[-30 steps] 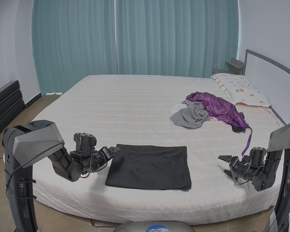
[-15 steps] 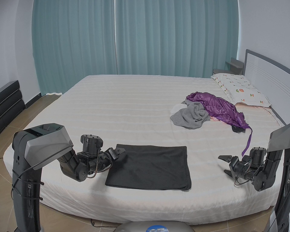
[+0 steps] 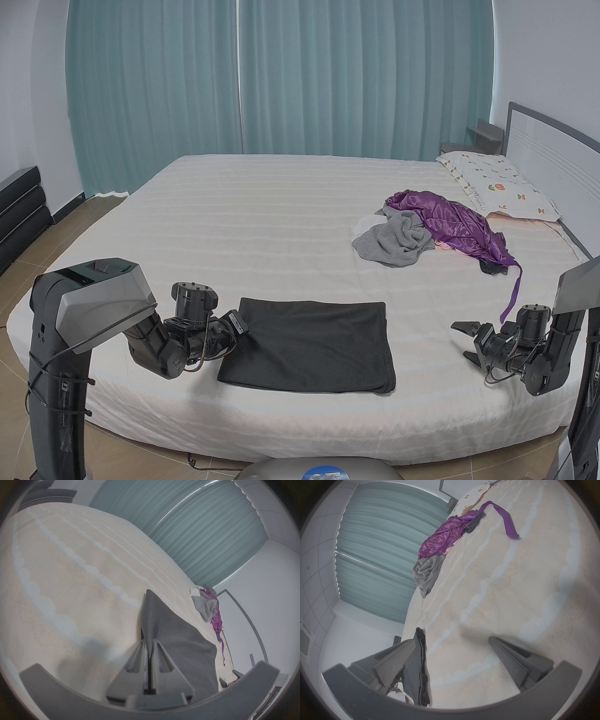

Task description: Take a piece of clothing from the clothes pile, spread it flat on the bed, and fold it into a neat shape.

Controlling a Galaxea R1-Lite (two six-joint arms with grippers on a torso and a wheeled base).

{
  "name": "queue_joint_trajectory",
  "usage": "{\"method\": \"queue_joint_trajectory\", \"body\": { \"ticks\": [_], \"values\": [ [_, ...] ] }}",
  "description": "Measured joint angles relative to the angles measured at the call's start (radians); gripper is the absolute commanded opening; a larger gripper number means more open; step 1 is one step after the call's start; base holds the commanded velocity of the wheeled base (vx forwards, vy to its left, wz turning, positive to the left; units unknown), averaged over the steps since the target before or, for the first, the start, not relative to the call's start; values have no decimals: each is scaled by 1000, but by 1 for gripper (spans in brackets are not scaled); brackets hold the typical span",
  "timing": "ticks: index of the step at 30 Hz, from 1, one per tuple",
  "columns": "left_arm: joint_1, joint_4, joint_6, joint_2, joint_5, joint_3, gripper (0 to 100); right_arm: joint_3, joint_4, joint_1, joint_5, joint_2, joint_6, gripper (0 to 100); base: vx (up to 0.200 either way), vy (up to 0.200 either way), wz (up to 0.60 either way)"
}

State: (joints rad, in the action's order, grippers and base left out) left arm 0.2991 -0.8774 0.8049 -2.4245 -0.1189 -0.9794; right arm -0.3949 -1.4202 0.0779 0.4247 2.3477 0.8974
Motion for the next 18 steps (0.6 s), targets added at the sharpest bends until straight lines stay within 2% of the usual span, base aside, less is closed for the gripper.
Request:
{"method": "queue_joint_trajectory", "body": {
  "ticks": [18],
  "values": [
    [0,0,2,4,3,11,0,2,0,0,0,0,0,100,0,0,0]
  ]
}}
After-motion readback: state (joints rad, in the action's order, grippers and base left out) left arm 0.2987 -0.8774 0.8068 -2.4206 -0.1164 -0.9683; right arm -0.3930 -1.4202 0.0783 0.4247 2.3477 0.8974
